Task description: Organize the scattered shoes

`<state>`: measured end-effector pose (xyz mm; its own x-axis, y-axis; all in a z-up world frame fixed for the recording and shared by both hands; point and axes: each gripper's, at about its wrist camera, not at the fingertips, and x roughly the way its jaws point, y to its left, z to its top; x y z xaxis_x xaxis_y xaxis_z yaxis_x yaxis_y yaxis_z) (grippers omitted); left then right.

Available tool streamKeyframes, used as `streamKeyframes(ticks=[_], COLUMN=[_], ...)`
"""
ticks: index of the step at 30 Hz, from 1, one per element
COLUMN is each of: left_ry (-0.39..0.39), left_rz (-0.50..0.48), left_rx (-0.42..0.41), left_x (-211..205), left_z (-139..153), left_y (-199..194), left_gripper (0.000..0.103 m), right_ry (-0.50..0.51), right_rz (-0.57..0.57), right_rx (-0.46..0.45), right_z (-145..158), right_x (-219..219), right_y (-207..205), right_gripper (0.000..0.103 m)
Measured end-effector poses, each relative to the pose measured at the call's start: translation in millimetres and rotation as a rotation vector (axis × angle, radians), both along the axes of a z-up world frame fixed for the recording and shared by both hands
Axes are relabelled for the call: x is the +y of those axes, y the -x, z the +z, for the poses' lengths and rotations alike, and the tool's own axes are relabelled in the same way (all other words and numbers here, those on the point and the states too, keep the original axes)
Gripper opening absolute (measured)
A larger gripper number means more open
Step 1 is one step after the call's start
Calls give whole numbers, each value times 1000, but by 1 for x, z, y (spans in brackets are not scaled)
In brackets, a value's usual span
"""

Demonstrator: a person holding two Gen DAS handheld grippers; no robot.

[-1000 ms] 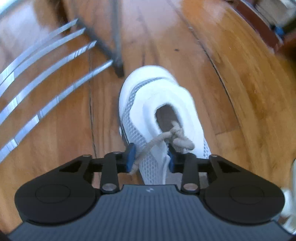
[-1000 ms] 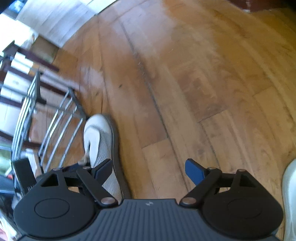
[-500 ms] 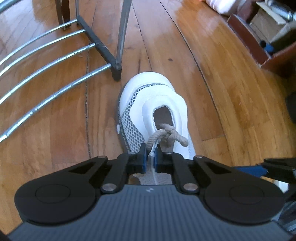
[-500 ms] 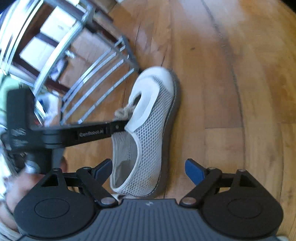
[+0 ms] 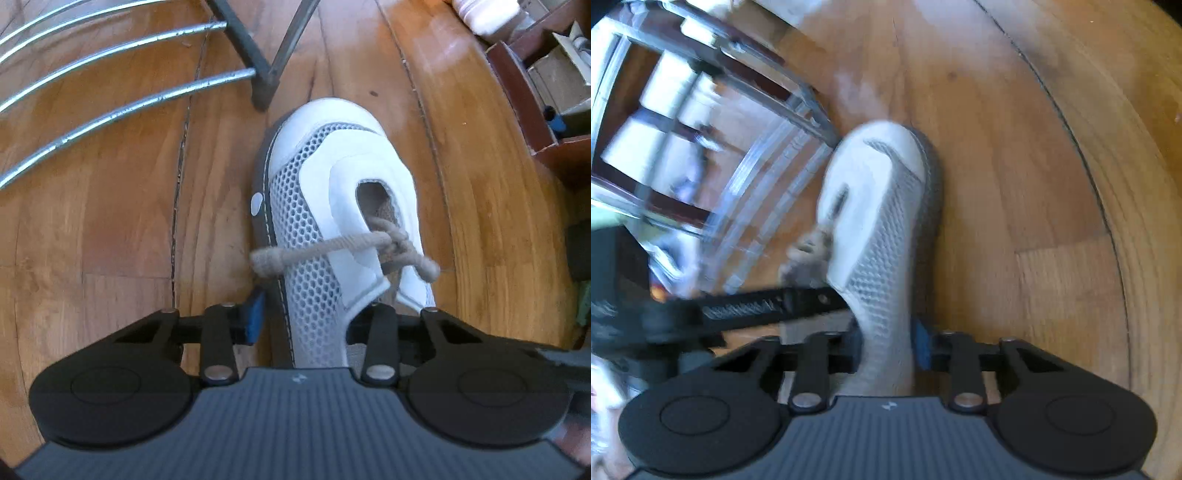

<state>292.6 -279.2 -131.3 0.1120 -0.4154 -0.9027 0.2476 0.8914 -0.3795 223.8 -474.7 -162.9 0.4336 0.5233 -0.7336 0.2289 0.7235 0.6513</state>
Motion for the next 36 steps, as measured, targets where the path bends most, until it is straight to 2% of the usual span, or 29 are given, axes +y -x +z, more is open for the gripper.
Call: streamKeyframes(ticks=[3, 8, 9, 12, 14, 17, 21, 23, 24, 25, 26, 28, 29, 31, 34, 36], left_ry=[-8, -48, -59, -160, -226, -279, -318, -350, -353, -319, -255, -123, -82, -97, -143, -128], left_rz=[-7, -26, -29, -13, 6, 52, 59, 86, 105, 131, 167, 250, 291, 331, 380, 392], left_rx=[-14, -59, -70, -135, -171, -200, -208, -146, -123, -87, -36, 41, 34, -6, -38, -24], left_x=[4, 31, 39, 79, 105, 148, 190, 214, 224, 235, 250, 282, 297, 313, 335, 341], left_z=[15, 64, 74, 112, 133, 155, 155, 134, 129, 124, 119, 111, 111, 115, 114, 111], left_y=[10, 37, 43, 73, 91, 125, 169, 189, 195, 202, 212, 235, 249, 266, 287, 294], left_gripper=[37, 37, 37, 40, 40, 43, 49, 51, 51, 62, 64, 64, 64, 72, 75, 75], right_ry=[-9, -60, -67, -78, -126, -168, -196, -190, -164, -122, -61, 57, 118, 250, 415, 533], right_rz=[20, 66, 102, 212, 283, 397, 610, 690, 720, 749, 776, 807, 821, 849, 944, 1074], right_rx=[2, -26, -40, -86, -104, -106, -72, -21, 4, 12, 1, -73, -128, -245, -394, -483], right_z=[13, 39, 51, 75, 85, 99, 112, 106, 101, 100, 105, 121, 131, 151, 162, 160], right_x=[2, 15, 24, 64, 100, 149, 224, 254, 267, 275, 277, 272, 268, 261, 269, 288], right_y=[3, 16, 20, 28, 34, 49, 83, 97, 104, 111, 116, 128, 133, 144, 157, 174], right_gripper=[20, 21, 21, 21, 21, 21, 23, 31, 34, 39, 39, 44, 51, 62, 64, 64])
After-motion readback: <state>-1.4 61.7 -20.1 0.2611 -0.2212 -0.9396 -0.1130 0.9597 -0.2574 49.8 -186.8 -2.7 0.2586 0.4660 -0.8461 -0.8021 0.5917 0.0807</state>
